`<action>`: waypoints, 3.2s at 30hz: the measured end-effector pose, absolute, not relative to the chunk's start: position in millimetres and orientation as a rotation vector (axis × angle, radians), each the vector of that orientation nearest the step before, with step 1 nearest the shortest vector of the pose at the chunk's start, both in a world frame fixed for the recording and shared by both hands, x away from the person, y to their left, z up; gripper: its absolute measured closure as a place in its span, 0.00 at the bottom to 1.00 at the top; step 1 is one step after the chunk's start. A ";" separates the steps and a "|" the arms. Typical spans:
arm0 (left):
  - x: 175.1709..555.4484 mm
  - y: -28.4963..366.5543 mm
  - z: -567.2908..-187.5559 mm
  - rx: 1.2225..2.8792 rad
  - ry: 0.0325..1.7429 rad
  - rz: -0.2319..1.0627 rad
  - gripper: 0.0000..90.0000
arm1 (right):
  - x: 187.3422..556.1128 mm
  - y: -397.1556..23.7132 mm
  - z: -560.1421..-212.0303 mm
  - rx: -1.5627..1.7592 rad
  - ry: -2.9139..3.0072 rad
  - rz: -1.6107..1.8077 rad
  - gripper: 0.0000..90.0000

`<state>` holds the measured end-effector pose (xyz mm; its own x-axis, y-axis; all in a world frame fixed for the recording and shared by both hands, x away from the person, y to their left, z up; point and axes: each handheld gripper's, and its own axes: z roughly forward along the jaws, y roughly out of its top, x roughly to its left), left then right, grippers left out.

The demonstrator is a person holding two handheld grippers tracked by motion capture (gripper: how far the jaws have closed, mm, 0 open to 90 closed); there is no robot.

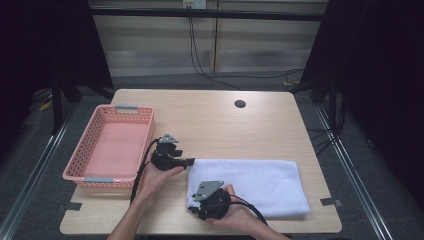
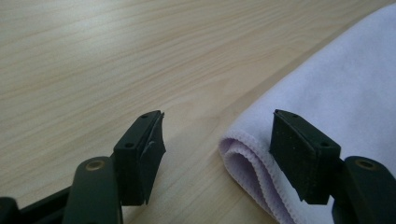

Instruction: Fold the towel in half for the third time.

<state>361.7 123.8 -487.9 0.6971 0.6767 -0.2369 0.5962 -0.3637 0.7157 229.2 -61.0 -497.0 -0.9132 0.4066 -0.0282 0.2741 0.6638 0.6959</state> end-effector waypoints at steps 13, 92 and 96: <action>358.4 104.3 -501.3 2.177 0.844 0.112 0.59 | 237.2 -65.9 -496.4 0.650 2.704 1.125 0.82; 352.4 -23.7 -455.3 2.117 0.699 -0.163 0.89 | 179.0 -208.1 -461.4 1.091 2.410 1.441 0.70; 354.6 -33.4 -466.5 2.049 0.679 -0.224 0.82 | 174.9 -225.6 -469.6 1.158 2.420 1.383 0.57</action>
